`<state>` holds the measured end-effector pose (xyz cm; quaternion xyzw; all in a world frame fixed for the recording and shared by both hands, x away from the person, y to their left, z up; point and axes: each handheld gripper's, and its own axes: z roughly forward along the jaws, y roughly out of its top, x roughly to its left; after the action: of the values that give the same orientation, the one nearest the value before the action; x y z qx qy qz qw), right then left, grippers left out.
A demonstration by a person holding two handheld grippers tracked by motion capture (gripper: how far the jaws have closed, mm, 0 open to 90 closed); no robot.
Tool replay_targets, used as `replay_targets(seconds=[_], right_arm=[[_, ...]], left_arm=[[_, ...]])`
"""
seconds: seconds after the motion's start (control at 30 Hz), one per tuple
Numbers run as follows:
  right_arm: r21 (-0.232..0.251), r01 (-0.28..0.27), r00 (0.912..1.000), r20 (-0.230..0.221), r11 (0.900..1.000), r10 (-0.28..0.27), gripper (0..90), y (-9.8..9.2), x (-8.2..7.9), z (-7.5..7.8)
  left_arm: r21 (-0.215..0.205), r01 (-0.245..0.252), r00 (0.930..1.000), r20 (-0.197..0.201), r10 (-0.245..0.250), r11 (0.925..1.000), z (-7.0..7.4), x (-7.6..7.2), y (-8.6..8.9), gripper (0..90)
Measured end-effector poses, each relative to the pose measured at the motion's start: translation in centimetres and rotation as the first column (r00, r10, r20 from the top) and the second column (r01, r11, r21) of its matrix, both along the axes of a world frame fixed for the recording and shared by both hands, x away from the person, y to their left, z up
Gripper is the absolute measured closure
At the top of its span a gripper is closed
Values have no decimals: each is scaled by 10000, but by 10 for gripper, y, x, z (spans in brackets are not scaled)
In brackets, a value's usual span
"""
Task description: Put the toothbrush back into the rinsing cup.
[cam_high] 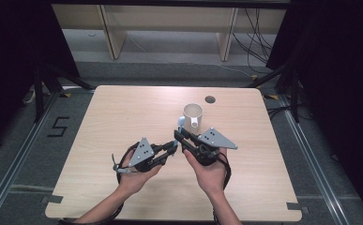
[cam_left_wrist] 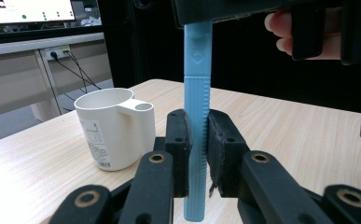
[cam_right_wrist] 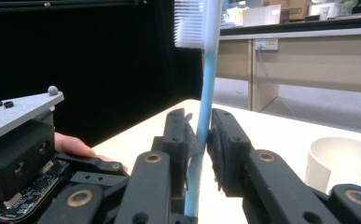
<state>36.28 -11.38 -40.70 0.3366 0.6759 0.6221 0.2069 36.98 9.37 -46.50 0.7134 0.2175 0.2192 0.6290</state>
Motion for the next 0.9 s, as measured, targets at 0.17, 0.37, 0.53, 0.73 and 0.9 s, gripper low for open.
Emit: replay_targets(seconds=[0.17,0.37,0.53,0.73,0.9], right_arm=[[151,4,10000,-90,9999,-3,821,0,-2,0],[136,-19,10000,-67,9999,20,849,0,-2,0],[-93,-5,9999,-143,10000,4,858,-2,-2,1],[-195,308,9995,-4,9993,-308,859,-6,-1,4],[-210,689,9974,235,9974,-684,858,-14,-1,6]], left_arm=[[26,3,10000,-47,-2,10000,0,-1,-2,785],[72,28,9999,-104,-27,10000,0,-1,-3,784],[21,105,9994,-328,-104,9999,0,0,-6,757],[278,227,9986,-482,-213,9994,2,-4,-6,537],[469,-134,9987,-491,157,9988,6,-8,7,421]])
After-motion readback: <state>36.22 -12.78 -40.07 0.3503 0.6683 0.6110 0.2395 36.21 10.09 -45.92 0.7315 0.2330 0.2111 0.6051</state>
